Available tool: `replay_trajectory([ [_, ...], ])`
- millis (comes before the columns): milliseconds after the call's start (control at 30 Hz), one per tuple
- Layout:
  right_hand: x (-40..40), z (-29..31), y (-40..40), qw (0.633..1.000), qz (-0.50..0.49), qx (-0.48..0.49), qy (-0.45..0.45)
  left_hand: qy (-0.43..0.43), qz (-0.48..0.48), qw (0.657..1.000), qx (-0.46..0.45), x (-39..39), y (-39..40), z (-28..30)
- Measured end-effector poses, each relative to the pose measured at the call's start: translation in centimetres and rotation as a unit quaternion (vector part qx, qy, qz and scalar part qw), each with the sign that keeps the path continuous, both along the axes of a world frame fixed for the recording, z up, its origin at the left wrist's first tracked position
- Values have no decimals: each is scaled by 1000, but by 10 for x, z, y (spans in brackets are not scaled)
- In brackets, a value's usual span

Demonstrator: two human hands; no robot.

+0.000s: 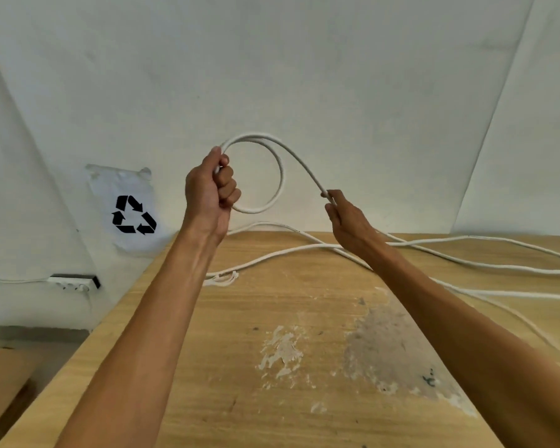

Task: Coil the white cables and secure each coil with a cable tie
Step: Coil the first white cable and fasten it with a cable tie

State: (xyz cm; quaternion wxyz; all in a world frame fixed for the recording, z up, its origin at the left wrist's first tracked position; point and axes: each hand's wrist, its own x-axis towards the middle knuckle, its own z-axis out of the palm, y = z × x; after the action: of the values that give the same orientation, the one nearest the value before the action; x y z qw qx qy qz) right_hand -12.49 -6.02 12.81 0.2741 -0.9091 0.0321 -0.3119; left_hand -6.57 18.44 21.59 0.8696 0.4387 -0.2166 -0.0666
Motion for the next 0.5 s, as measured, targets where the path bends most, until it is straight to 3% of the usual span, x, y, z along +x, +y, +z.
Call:
replay_trajectory([
  [200, 20, 36, 13, 998, -38, -15, -39, -52, 75, 996, 18, 0, 26, 19],
  [500, -3, 37, 62, 968, -5, -241, 70, -106, 153, 977, 101, -9, 11, -14],
])
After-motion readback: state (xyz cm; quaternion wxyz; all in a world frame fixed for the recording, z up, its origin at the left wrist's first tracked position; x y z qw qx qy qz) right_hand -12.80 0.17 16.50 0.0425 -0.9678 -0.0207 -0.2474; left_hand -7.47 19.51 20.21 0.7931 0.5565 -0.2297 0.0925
